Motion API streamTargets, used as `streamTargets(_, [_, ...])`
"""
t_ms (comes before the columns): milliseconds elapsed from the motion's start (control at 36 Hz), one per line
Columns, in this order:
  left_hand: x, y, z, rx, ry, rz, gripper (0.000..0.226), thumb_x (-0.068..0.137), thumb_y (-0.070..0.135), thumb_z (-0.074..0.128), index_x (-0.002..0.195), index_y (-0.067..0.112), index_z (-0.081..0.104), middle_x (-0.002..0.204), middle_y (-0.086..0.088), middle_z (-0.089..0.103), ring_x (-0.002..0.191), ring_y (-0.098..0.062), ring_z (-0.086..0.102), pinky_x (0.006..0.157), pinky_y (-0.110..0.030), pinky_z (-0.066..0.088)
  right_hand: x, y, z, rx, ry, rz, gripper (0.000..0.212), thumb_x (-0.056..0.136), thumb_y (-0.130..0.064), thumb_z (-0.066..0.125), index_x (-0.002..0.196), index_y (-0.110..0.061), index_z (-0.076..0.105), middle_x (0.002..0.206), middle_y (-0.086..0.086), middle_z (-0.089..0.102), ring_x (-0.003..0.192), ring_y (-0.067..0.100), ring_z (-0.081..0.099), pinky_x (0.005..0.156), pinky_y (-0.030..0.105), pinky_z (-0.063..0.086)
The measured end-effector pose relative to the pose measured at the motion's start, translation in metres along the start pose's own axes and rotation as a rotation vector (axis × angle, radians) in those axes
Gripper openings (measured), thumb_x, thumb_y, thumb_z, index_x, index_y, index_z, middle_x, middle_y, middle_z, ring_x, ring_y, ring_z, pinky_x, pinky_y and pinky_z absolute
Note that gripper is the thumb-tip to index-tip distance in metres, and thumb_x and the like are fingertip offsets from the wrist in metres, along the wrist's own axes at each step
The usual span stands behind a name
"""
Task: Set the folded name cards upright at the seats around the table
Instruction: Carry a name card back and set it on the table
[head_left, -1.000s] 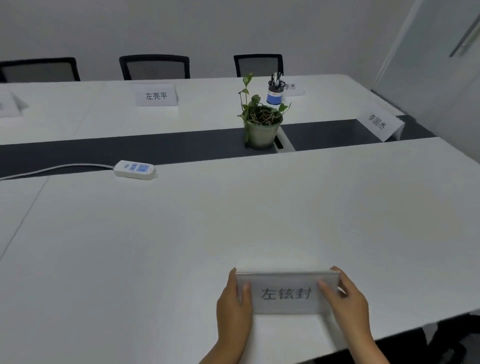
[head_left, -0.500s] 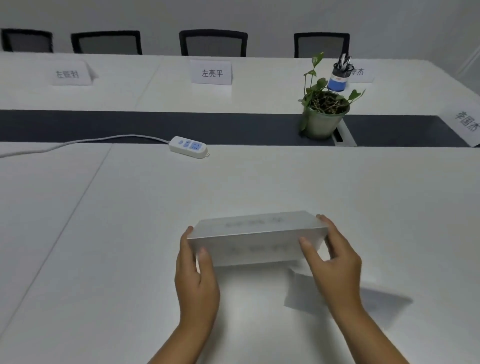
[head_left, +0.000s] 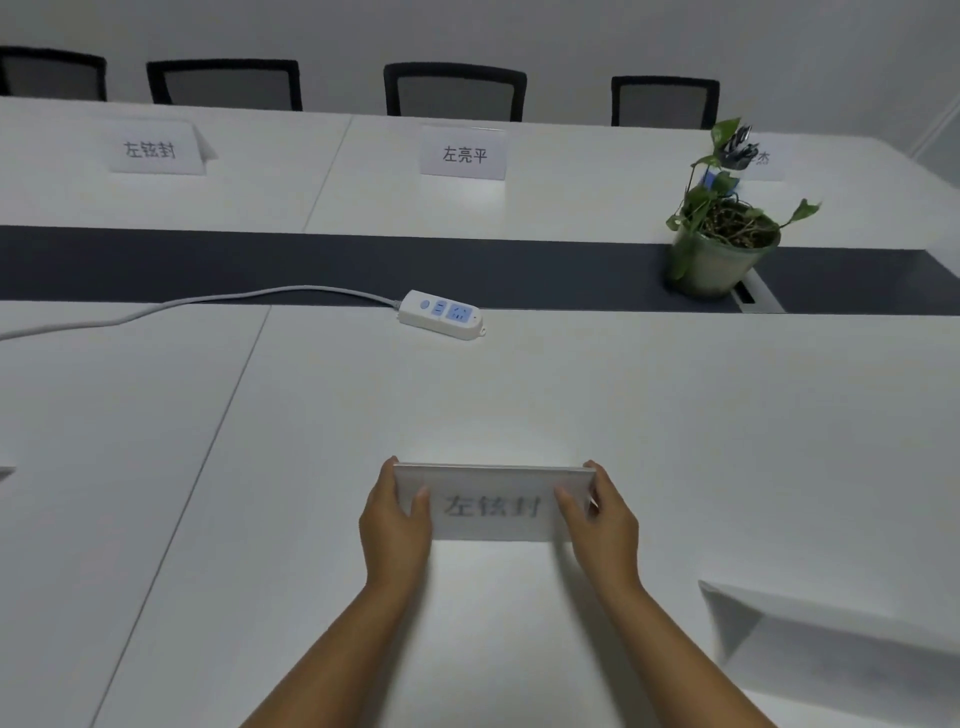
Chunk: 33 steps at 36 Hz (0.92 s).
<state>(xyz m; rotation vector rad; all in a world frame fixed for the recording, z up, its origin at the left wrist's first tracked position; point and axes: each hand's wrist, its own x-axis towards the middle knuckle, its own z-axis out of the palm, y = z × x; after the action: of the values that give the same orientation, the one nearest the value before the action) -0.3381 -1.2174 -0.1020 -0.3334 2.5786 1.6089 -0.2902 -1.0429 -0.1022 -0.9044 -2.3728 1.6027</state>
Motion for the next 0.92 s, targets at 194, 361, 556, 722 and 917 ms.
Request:
streamTargets(194, [0.010, -0.003, 0.002, -0.008, -0.086, 0.047, 0.044, 0.084, 0.005, 0.053, 0.127, 0.008, 0.044, 0.126, -0.009, 0.056, 0.116, -0.025, 0.051, 0.100, -0.034, 0.040, 0.008, -0.001, -0.004, -0.044, 0.036, 0.008, 0.050, 0.084, -0.013, 0.059, 0.131, -0.010, 0.041, 0.129, 0.008, 0.054, 0.118, 0.023, 0.052, 0.098, 0.029, 0.038])
streamTargets(361, [0.013, -0.004, 0.005, -0.002, -0.115, 0.064, 0.049, 0.084, 0.001, 0.052, 0.131, 0.009, 0.041, 0.131, -0.009, 0.051, 0.122, -0.023, 0.047, 0.098, -0.026, 0.034, 0.018, -0.003, -0.008, -0.053, 0.020, 0.026, 0.050, 0.084, -0.014, 0.058, 0.132, -0.013, 0.041, 0.131, 0.006, 0.053, 0.118, 0.024, 0.051, 0.097, 0.029, 0.039])
streamTargets(556, [0.014, -0.002, 0.006, -0.025, -0.121, 0.067, 0.051, 0.082, -0.003, 0.051, 0.131, 0.008, 0.041, 0.132, -0.011, 0.050, 0.122, -0.024, 0.047, 0.098, -0.023, 0.032, 0.028, -0.001, -0.010, -0.083, 0.007, 0.010, 0.048, 0.085, -0.013, 0.058, 0.129, -0.012, 0.042, 0.125, 0.007, 0.057, 0.114, 0.023, 0.053, 0.087, 0.024, 0.037])
streamTargets(722, [0.018, 0.000, 0.008, -0.012, -0.122, 0.070, 0.051, 0.082, -0.003, 0.050, 0.131, 0.007, 0.040, 0.133, -0.012, 0.050, 0.122, -0.024, 0.047, 0.100, -0.028, 0.034, 0.031, 0.001, -0.009, -0.052, 0.021, 0.006, 0.053, 0.085, -0.013, 0.058, 0.133, -0.013, 0.038, 0.131, 0.006, 0.053, 0.119, 0.023, 0.051, 0.096, 0.028, 0.038])
streamTargets(917, [0.021, -0.002, 0.010, 0.009, -0.128, 0.064, 0.054, 0.083, -0.002, 0.051, 0.134, 0.008, 0.036, 0.136, -0.012, 0.047, 0.125, -0.025, 0.045, 0.103, -0.031, 0.034, 0.032, 0.002, -0.009, -0.069, 0.013, 0.008, 0.058, 0.085, -0.017, 0.057, 0.137, -0.013, 0.032, 0.139, 0.006, 0.046, 0.126, 0.022, 0.045, 0.105, 0.034, 0.036])
